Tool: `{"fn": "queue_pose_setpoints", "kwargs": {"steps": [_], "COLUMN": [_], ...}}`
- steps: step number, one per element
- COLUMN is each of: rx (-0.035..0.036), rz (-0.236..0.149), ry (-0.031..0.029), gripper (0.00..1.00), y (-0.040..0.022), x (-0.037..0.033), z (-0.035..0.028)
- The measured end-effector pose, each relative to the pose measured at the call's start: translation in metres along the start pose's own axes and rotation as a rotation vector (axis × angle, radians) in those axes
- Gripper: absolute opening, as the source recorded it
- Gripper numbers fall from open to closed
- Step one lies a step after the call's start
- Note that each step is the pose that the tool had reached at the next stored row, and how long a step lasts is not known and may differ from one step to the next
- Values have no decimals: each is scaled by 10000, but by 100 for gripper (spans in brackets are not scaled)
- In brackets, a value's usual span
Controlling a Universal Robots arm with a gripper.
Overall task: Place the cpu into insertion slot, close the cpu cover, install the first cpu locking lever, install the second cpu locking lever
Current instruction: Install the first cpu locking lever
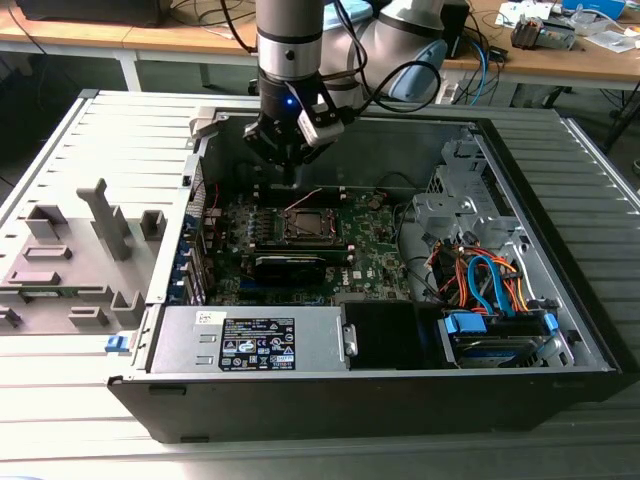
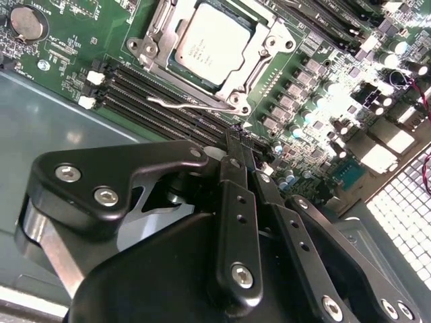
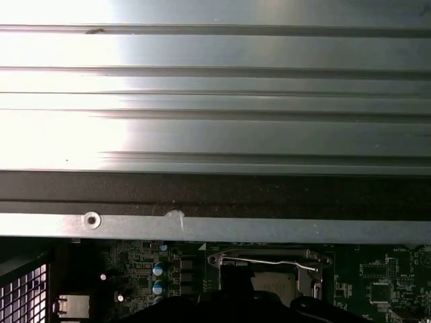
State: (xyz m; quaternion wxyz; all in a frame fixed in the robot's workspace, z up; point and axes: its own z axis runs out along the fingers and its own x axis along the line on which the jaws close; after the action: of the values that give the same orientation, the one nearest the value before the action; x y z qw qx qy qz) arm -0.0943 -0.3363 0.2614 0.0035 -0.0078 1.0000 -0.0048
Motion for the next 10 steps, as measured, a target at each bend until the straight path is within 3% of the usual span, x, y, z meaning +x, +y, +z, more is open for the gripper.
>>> {"fn": "queue_pose_setpoints", "kwargs": {"steps": [10], "rx": [3], "rz": [0], "ry": [0], "gripper": [11], "y": [0], "x": [-28], "z": [8]}}
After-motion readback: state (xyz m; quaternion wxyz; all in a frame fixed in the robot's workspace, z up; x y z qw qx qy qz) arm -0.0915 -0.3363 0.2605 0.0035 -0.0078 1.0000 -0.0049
